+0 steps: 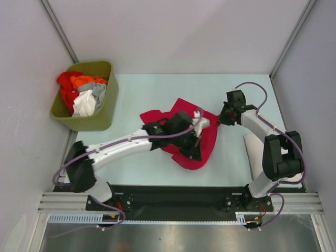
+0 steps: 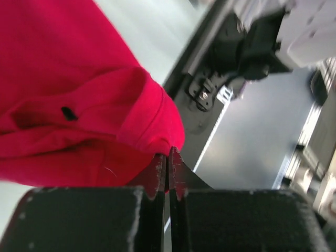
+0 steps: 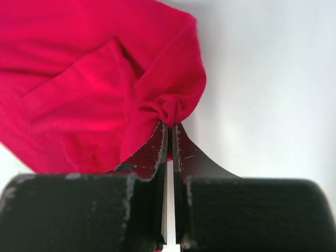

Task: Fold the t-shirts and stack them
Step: Flatten the tshirt out

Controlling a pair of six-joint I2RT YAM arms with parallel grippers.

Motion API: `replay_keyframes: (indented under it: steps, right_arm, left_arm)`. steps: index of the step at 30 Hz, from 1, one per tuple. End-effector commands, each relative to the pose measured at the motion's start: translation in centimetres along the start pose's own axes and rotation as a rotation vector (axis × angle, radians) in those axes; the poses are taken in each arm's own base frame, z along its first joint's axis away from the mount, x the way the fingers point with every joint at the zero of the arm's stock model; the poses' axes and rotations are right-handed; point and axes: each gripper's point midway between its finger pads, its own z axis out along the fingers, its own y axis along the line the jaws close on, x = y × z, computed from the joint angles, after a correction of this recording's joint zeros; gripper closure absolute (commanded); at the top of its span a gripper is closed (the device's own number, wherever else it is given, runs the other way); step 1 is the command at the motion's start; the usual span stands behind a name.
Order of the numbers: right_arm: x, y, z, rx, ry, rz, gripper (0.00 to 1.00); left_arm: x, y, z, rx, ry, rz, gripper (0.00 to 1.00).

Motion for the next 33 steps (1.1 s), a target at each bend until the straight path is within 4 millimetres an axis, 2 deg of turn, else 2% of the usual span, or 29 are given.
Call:
replay_keyframes:
  steps: [1,2,3,4,5,6,7,8,10,11,13,14,16,17,18,19,20,21,22,23,24,25,26,28,30,31,32,33]
  right_arm:
    - [-2.0,-2.9,-1.7,0.077,-0.054,-0.050,0.98]
    - [-2.2,-3.4,-1.9,0.093,-0.058,-0.058,0.98]
    - [-2.7,-3.8,-2.0,0.107,-0.071,-0.087,0.97]
    - [-3.2,-3.9,-1.9,0.109,-0.080,-0.089,0.98]
    - [-3.6,-3.9,-1.8,0.108,-0.082,-0.097,0.97]
    - [-3.9,-3.8,-1.6,0.103,-0.081,-0.100,0.97]
    - [-4.6,-3.6,-1.1,0.102,-0.084,-0.114,0.96]
    - [-5.0,-3.5,-0.8,0.101,-0.086,-0.127,0.96]
    - [-5.6,-3.5,0.1,0.112,-0.074,-0.146,0.95]
    - [-6.0,-3.6,0.9,0.124,-0.057,-0.147,0.95]
    - [-6.6,-3.8,1.4,0.137,-0.056,-0.166,0.94]
    - [-7.2,-3.7,1.9,0.140,-0.061,-0.176,0.94]
    - [-7.9,-3.7,2.6,0.144,-0.080,-0.191,0.93]
    - [-8.8,-3.3,3.0,0.131,-0.108,-0.196,0.92]
    - [-9.4,-2.7,3.8,0.111,-0.117,-0.196,0.91]
    - [-10.0,-2.3,4.2,0.103,-0.133,-0.187,0.91]
    - [-10.8,-1.6,4.6,0.086,-0.158,-0.157,0.91]
    - [-11.8,-1.1,5.5,0.079,-0.172,-0.136,0.91]
    - [-12.4,-0.7,5.8,0.071,-0.188,-0.119,0.91]
    - [-13.2,-0.2,6.2,0.057,-0.209,-0.088,0.91]
    - [-14.6,0.6,6.7,0.047,-0.237,-0.079,0.91]
    - [-15.2,1.0,7.1,0.045,-0.252,-0.072,0.92]
    - [-16.3,1.6,7.3,0.035,-0.277,-0.058,0.92]
    - [-18.4,3.1,8.6,-0.002,-0.294,-0.027,0.92]
    - [-18.9,4.4,10.0,-0.028,-0.268,-0.035,0.91]
    - [-17.7,4.5,11.9,-0.018,-0.210,-0.041,0.90]
    - [-19.7,6.5,11.3,-0.064,-0.244,-0.051,0.89]
    - [-20.4,7.2,11.2,-0.067,-0.253,-0.061,0.80]
  left_arm:
    - [-1.0,-4.7,2.1,0.125,0.041,0.143,1.00]
    - [-1.8,-5.6,2.3,0.135,0.043,0.168,1.00]
    - [-1.2,-6.0,3.0,0.153,0.078,0.191,1.00]
    - [-0.3,-5.5,4.6,0.155,0.124,0.182,1.00]
    - [-0.3,-6.0,5.1,0.179,0.139,0.186,1.00]
    - [0.6,-6.8,5.6,0.230,0.181,0.194,0.99]
    - [1.6,-6.3,6.6,0.226,0.231,0.187,0.89]
    - [1.0,-7.0,6.6,0.232,0.227,0.211,0.83]
    - [0.9,-6.8,6.6,0.201,0.219,0.251,0.69]
    - [0.6,-7.0,5.9,0.193,0.200,0.259,0.53]
    - [0.0,-6.4,4.9,0.156,0.160,0.291,0.42]
    - [-0.1,-6.0,3.8,0.129,0.134,0.299,0.31]
    - [-1.4,-3.4,2.1,0.030,0.070,0.260,0.22]
    - [-0.9,-1.4,1.6,-0.022,0.070,0.218,0.19]
    - [-2.9,0.3,-1.0,-0.071,-0.018,0.159,0.18]
    - [-3.9,2.4,-2.3,-0.144,-0.072,0.123,0.17]
    - [-3.7,4.5,-3.3,-0.202,-0.101,0.079,0.17]
    - [-5.6,6.7,-6.3,-0.271,-0.209,0.015,0.15]
    - [-6.1,8.2,-7.6,-0.315,-0.253,-0.020,0.15]
    - [-6.2,11.6,-9.3,-0.400,-0.300,-0.102,0.16]
    - [-6.7,12.4,-10.6,-0.422,-0.345,-0.123,0.17]
    - [-6.5,13.6,-11.2,-0.448,-0.356,-0.151,0.19]
    - [-6.4,15.8,-12.3,-0.495,-0.379,-0.202,0.20]
    - [-6.0,17.8,-12.4,-0.515,-0.375,-0.257,0.22]
    - [-5.7,19.7,-12.7,-0.518,-0.378,-0.302,0.25]
    - [-5.3,20.8,-12.4,-0.531,-0.363,-0.321,0.26]
    - [-5.1,21.8,-12.5,-0.547,-0.360,-0.336,0.26]
    - [-5.1,22.3,-12.4,-0.547,-0.355,-0.338,0.27]
